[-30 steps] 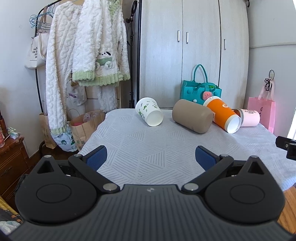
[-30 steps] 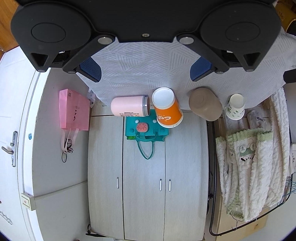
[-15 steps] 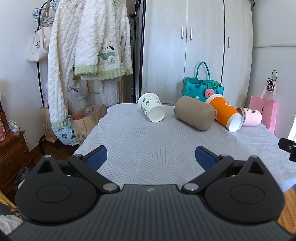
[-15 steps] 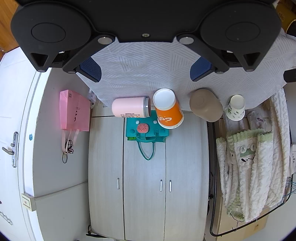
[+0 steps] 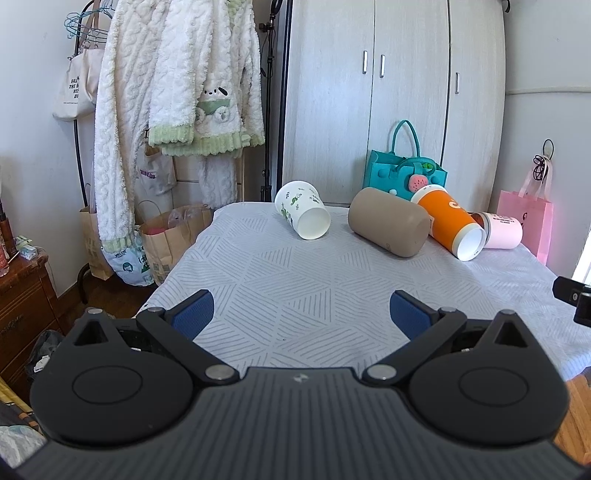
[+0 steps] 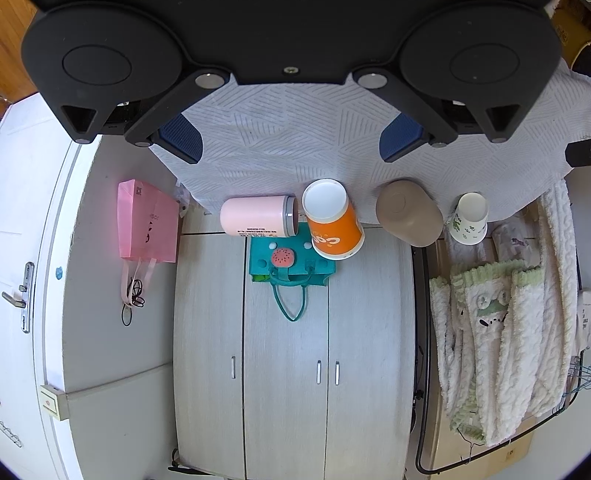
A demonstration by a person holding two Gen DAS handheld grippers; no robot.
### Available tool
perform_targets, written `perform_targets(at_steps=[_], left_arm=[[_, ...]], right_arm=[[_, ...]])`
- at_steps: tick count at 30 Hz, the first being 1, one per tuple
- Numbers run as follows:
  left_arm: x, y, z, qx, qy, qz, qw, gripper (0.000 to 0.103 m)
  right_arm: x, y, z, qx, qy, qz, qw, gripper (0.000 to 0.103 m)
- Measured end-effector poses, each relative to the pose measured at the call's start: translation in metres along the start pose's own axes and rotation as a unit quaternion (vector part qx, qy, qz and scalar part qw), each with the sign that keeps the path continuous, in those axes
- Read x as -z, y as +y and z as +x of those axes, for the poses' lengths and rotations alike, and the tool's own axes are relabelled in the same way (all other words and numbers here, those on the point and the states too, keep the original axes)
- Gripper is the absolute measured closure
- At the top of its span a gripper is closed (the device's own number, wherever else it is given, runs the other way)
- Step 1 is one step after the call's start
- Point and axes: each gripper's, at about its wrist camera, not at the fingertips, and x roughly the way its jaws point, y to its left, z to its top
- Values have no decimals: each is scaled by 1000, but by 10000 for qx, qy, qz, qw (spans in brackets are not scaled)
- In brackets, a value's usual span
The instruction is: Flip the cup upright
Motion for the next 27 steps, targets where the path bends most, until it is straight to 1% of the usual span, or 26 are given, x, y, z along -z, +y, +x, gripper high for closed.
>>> perform_targets(at_steps=[13,17,22,25,27], left_arm=[[2,-1,2,11,76,34,10000,0],[-4,1,2,0,219,68,9997,0],[-16,9,2,-11,399,97,9992,0],[-28,16,4,49,477,76,9988,0],[-38,21,7,116,525,40,9985,0]], right_arm=[[2,1,4,-57,83,1,9999,0],[-3,-4,8,-437,248,115,9987,0],[-15,-10,10,-799,425,33,9959,0],[-26,-13,12,-1196,612,15,9909,0],[-36,-15,13,-1595,744,-30,9844,0]])
